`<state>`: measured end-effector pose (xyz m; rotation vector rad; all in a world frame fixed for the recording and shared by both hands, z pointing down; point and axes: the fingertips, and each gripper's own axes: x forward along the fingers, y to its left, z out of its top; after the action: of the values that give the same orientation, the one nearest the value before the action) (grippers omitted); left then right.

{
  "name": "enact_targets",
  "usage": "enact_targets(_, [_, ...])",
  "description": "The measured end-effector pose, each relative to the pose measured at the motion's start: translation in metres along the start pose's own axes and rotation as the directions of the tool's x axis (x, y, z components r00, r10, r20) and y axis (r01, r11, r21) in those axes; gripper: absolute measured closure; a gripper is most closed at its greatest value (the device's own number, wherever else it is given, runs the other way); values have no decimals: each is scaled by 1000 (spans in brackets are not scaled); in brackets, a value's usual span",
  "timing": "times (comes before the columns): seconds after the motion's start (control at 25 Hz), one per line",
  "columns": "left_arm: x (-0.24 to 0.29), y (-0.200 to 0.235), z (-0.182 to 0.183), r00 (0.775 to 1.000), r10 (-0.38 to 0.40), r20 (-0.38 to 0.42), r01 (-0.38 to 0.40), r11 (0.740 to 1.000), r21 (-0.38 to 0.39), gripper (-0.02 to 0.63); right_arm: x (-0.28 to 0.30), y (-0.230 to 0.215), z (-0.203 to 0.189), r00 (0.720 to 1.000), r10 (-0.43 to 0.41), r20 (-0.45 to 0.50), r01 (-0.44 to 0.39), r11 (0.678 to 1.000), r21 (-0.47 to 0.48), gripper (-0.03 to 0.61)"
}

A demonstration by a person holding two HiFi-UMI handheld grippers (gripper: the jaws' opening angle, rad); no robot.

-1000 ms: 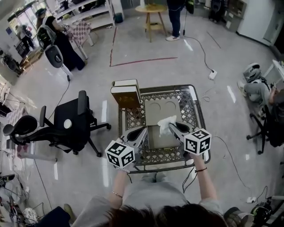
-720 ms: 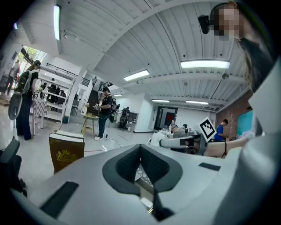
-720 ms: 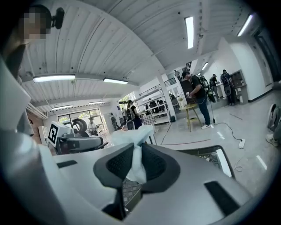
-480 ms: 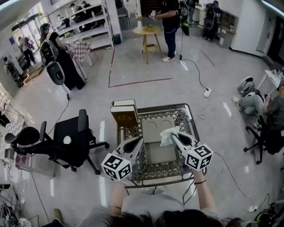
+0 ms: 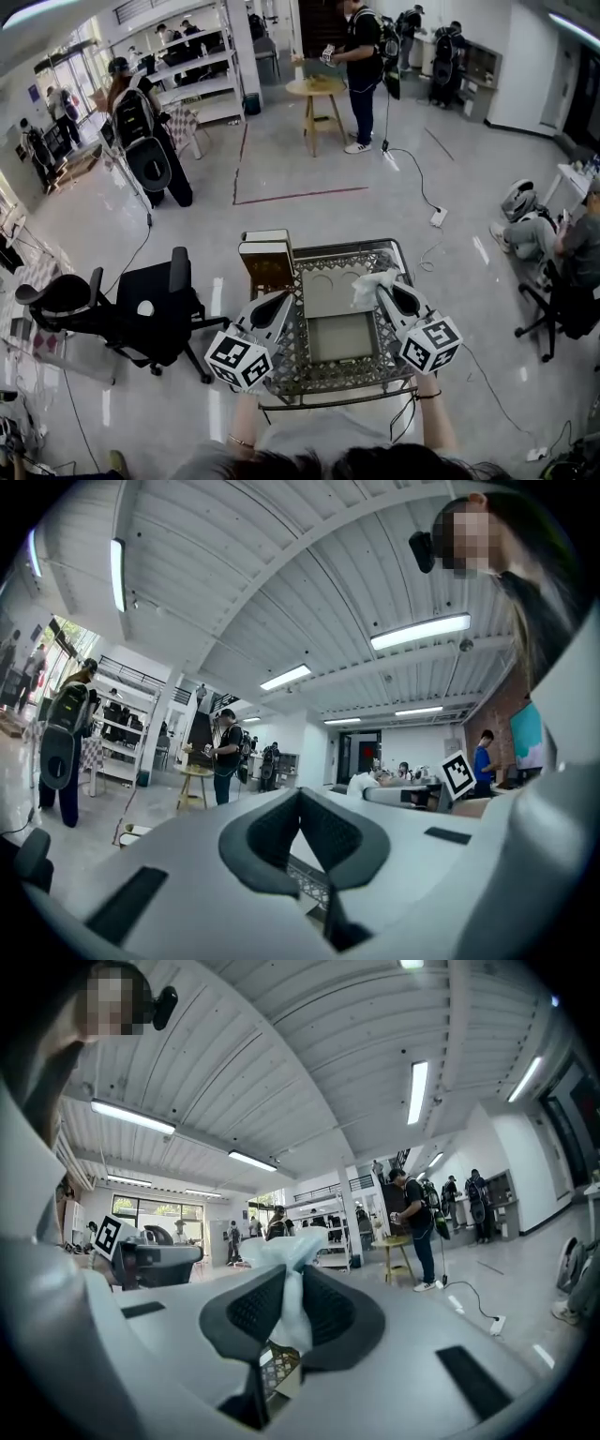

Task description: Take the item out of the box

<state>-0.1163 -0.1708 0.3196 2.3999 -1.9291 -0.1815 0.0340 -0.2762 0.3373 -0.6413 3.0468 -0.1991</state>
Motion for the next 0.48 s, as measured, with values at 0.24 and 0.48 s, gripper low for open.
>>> enact_targets(0.24, [-11, 8, 16, 999, 27, 38, -28, 999, 20, 597, -9, -7, 19, 998, -48, 49, 50, 998, -26, 511])
enact_targets(0.48, [-20, 16, 27, 995, 63, 74, -66, 997, 38, 597, -16, -16, 33, 994, -77, 82, 81, 995, -53, 511])
